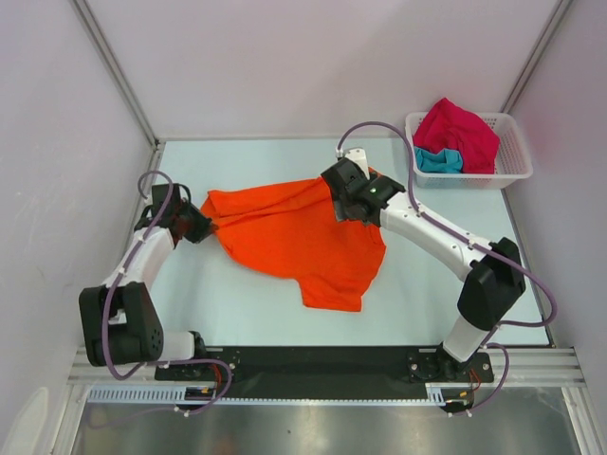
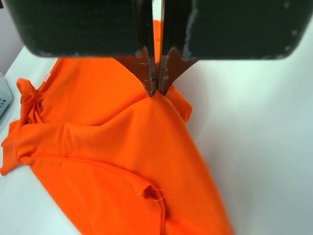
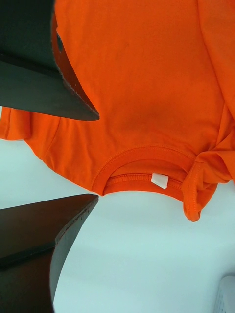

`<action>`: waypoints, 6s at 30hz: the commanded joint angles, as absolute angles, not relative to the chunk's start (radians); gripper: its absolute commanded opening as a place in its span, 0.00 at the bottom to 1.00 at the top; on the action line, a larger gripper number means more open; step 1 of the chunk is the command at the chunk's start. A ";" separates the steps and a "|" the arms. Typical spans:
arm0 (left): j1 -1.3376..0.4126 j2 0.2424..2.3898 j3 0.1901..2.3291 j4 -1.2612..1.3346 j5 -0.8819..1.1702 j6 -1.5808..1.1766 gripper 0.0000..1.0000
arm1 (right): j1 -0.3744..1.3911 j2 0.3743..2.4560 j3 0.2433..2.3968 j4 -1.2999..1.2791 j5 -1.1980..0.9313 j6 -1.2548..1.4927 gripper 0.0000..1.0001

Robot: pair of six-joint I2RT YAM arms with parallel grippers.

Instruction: Fold and stack the t-shirts

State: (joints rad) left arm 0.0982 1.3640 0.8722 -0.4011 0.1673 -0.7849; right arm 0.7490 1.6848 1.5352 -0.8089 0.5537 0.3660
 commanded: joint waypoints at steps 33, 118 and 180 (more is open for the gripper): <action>0.094 1.235 0.715 -0.426 -0.117 -0.828 0.52 | 0.764 1.621 1.488 -0.761 0.529 0.367 0.64; 0.018 1.775 0.988 -0.193 -0.038 -0.905 0.00 | 0.738 1.695 1.554 -0.827 0.594 0.293 0.59; 0.035 1.065 0.856 -0.560 0.017 -0.666 0.00 | 1.089 1.571 0.907 -0.652 0.230 0.795 0.63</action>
State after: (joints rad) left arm 0.0242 1.0794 0.8455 -0.5854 -0.0147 -0.6945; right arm 1.0855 1.5726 0.9131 -0.6678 0.2016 0.7605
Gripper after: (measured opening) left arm 0.005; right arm 0.633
